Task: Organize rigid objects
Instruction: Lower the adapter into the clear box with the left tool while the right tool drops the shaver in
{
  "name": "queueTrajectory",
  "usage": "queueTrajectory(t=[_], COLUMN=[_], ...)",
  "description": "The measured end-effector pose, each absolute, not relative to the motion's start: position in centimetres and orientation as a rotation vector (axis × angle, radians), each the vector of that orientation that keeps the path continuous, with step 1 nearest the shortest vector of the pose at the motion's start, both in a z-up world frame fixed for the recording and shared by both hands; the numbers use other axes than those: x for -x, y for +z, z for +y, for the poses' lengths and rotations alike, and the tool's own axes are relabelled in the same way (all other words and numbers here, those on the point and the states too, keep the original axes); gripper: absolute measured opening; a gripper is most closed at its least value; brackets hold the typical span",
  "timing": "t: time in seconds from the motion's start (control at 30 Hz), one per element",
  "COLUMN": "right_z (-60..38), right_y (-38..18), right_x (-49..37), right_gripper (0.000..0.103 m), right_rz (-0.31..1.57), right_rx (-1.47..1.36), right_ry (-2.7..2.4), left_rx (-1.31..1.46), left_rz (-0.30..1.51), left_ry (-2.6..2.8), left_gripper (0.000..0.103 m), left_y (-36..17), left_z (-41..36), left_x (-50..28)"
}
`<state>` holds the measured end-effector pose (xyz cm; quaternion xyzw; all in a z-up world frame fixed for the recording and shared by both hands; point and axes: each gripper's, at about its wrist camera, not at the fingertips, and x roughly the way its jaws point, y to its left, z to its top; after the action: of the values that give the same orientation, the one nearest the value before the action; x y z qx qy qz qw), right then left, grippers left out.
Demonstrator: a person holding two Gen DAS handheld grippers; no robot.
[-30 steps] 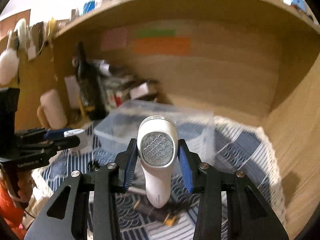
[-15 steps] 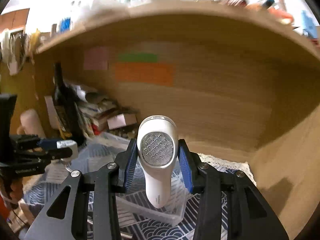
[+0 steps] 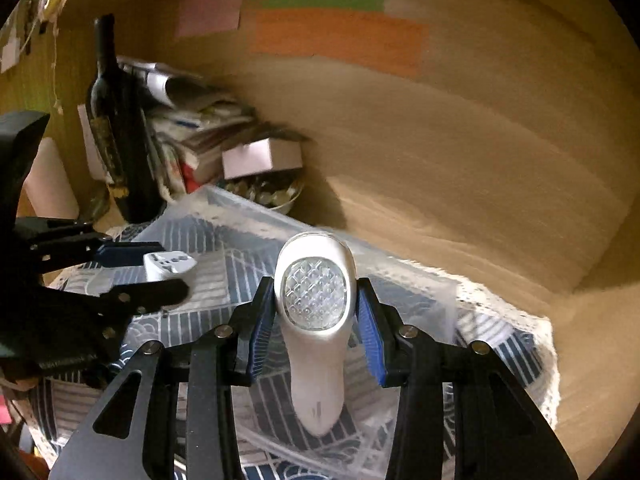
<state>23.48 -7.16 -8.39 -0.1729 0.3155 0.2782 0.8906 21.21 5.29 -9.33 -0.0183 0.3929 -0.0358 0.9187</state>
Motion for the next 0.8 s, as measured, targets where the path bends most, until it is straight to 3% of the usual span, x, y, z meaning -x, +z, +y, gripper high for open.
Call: queueTrajectory(t=[0.37,0.57,0.8], right_z=[-6.6,-7.7,-9.3], right_y=[-9.6,-7.3,-4.3], right_x=[-24.7,-22.5,-18.0], right_gripper=[0.039,0.044,0.058], right_rz=[0.741,0.674,0.555], right_rx=[0.301,0.281,0.257], right_ry=[0.598,0.576,0.568], left_rx=[0.049,0.033,0.017], left_rz=[0.814,0.757,0.649], left_ry=[-0.073,-0.061,-0.025], left_gripper=[0.039,0.048,0.077], left_y=[-9.7,-7.8,-4.8], left_z=[5.4,5.0,4.8], left_x=[-21.3,-19.5,-15.6])
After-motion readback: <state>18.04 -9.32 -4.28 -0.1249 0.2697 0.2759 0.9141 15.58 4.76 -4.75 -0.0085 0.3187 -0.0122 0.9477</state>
